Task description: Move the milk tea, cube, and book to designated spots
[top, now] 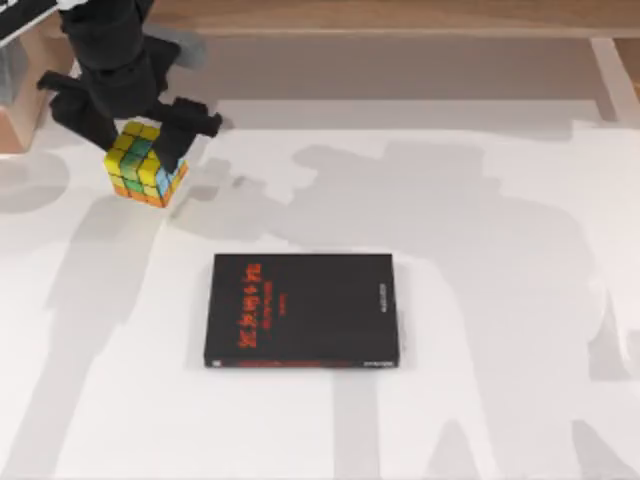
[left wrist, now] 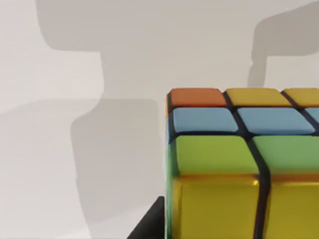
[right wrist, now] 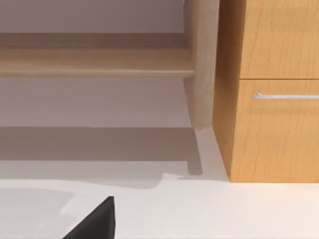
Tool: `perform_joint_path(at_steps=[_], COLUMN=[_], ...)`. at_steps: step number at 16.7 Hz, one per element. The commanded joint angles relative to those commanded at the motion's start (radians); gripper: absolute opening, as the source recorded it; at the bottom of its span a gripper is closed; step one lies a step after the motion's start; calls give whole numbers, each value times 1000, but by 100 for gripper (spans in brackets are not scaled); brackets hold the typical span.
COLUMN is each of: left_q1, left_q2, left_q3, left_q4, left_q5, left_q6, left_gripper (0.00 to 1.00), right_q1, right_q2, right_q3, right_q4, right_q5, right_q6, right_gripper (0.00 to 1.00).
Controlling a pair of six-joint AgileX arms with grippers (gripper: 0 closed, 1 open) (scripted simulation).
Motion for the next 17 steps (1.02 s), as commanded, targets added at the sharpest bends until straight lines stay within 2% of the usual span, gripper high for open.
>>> perform_joint_path(at_steps=[4, 10, 17], left_q1=[-64, -147, -154], left_q2=[-181, -473, -665], left_q3=[-98, -290, -479], left_q4=[183, 599, 1106], left_q5=[-63, -180, -278], left_q6=[-20, -53, -94], left_gripper=[0, 0, 0], right_q1=[0, 0, 0], right_q2=[0, 0, 0], right_q3=[0, 0, 0], right_q4=[0, 0, 0], right_q5=[0, 0, 0], right_q6=[0, 0, 0], right_gripper=[100, 100, 100])
